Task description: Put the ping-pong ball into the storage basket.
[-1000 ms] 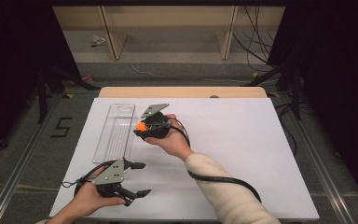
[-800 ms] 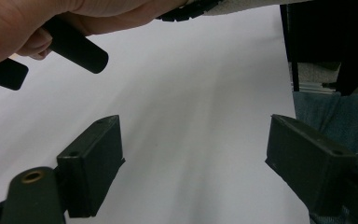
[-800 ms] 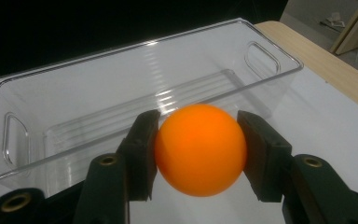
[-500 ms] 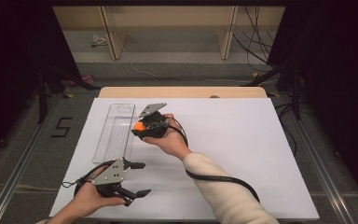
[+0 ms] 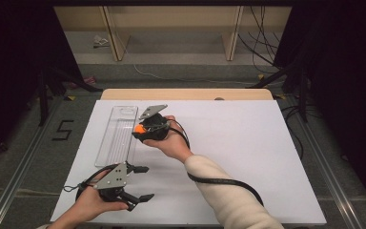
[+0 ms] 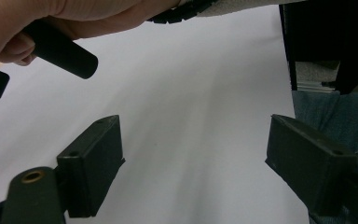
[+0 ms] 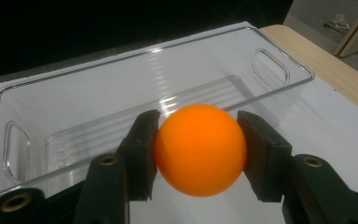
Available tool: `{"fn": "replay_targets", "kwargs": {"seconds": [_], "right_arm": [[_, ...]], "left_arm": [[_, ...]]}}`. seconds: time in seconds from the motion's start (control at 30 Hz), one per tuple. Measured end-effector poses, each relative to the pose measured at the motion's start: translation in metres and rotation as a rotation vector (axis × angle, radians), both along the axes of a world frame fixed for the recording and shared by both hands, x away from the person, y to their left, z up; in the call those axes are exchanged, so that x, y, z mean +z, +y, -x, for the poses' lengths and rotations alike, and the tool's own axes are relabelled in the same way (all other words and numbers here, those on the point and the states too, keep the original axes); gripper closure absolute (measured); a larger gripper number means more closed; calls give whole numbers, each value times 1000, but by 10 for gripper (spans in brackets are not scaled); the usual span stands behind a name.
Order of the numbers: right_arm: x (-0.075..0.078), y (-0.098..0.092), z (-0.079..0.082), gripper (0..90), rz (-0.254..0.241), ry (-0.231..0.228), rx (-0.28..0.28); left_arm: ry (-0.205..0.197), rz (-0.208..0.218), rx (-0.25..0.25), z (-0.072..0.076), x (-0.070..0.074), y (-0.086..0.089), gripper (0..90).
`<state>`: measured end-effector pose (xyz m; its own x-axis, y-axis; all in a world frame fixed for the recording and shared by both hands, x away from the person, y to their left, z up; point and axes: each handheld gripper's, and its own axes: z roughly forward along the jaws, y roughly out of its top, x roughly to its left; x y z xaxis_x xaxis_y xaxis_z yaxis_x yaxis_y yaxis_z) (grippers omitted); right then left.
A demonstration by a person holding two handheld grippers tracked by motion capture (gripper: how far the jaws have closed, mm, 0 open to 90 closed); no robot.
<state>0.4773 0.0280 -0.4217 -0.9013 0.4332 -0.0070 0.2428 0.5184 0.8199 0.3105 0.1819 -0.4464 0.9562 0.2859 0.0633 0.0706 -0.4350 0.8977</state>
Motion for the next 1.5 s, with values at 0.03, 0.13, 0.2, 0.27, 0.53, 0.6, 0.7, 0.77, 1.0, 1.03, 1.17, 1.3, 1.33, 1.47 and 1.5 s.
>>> {"fn": "replay_targets", "kwargs": {"seconds": [0.03, 0.13, 0.2, 0.27, 0.53, 0.6, 0.7, 0.77, 1.0, 1.03, 1.17, 1.3, 1.33, 1.47, 1.5], "right_arm": [[0, 0, 0, 513, 0, 2, 0], [0, 2, 0, 513, 0, -1, 5], [1, 3, 0, 513, 1, 1, 7], [1, 4, 0, 513, 1, 1, 8], [3, 9, -1, 513, -2, -1, 13], [3, 10, -1, 513, -3, -2, 14], [4, 11, -1, 513, -3, -2, 15], [4, 12, -1, 513, -4, -3, 17], [5, 17, -2, 513, -3, -5, 25], [5, 17, -2, 513, -1, -3, 25], [5, 20, -3, 513, 1, -2, 26], [5, 21, -3, 513, 0, -3, 27], [5, 21, -3, 513, 1, 0, 27], [4, 23, -4, 513, 3, 2, 29], [4, 23, -4, 513, 4, 3, 31]], "left_arm": [[0, 0, -1, 0, 0, 0, 181], [0, 1, 0, 0, 0, 0, 181], [0, 0, -1, 0, 0, 0, 181], [-1, 0, 0, 0, 0, 0, 181], [-1, 0, -2, 0, 0, 0, 181], [-2, -1, -2, 0, 0, 0, 181], [-3, -2, -3, 0, 0, 0, 181], [-3, -2, -3, 0, 0, 0, 181], [-3, -2, -3, 0, 0, 0, 181], [-3, -2, -4, 0, 0, 0, 181], [-2, -2, -4, 0, 0, 0, 181], [-3, -3, -4, 0, 0, 0, 181], [-2, -3, -5, 0, 0, 0, 181], [-3, -2, -6, 0, 0, 0, 181], [-3, -3, -6, 0, 0, 0, 181]]}}
